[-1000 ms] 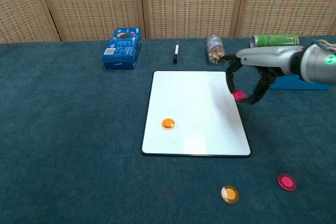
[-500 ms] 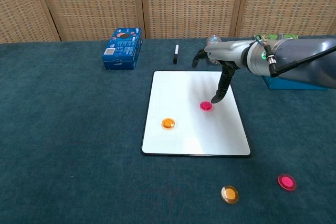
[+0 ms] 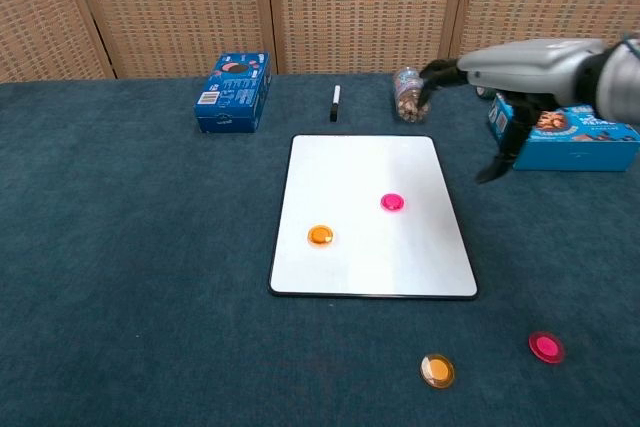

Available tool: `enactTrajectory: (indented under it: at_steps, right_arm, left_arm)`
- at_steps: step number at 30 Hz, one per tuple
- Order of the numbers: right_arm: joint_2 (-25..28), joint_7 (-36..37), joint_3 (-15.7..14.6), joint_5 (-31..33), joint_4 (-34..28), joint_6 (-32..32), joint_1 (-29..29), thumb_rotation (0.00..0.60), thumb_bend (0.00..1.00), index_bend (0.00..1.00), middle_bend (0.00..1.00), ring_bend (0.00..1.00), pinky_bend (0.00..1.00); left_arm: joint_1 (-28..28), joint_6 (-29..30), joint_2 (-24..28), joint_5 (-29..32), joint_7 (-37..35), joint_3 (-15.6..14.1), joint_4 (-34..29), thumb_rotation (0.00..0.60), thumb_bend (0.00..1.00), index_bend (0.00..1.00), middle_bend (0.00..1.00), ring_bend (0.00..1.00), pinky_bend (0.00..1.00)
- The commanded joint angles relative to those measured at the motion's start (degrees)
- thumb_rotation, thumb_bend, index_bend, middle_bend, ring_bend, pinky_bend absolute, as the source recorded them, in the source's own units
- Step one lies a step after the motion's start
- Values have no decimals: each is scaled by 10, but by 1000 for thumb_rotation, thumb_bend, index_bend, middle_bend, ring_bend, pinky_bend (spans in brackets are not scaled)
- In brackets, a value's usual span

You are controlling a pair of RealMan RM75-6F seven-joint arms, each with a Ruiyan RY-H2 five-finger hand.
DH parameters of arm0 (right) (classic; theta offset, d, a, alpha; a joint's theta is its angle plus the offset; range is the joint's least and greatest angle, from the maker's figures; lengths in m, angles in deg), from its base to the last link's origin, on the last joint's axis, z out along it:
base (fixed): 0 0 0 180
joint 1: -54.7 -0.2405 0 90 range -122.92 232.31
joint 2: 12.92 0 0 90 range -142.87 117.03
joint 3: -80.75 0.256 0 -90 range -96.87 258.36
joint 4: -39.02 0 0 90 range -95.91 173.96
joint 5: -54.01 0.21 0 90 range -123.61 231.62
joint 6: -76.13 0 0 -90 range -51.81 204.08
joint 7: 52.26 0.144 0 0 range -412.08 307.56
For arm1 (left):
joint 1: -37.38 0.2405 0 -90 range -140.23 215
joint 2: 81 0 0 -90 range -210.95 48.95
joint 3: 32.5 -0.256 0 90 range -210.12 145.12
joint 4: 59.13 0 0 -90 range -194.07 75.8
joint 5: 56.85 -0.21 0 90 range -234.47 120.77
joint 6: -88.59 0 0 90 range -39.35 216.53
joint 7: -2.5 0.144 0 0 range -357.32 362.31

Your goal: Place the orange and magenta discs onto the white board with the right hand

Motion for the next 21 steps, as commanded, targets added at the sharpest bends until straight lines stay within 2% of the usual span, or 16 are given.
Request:
enactTrajectory:
  at_steps: [1,5,8,13,21]
  right_arm:
    - [62,104,-70,-134,-6,-41,83,600,152,314,0,0,10]
    - [67,178,-114,-221,39,-79,135,600,202,373,0,0,10]
    - [62,212,-133,-257,71,-96,161,600,242,392,0,0,10]
    - [53,248,-148,-295,89,-109,187,600,260,407,0,0,10]
    - [44,234,-160,-337,77,-111,202,600,260,407,0,0,10]
  left_arm:
    - [7,26,-10,-12,18,3,7,600,0,0,0,0,0]
    - [8,34,-7,-23,17,3,-3,600,0,0,0,0,0]
    - [7,32,-1,-22,29,4,-20,600,0,0,0,0,0]
    - [5,29,14,-7,72,10,-68,600,0,0,0,0,0]
    - [-8,12,19,-32,57,4,-57,600,0,0,0,0,0]
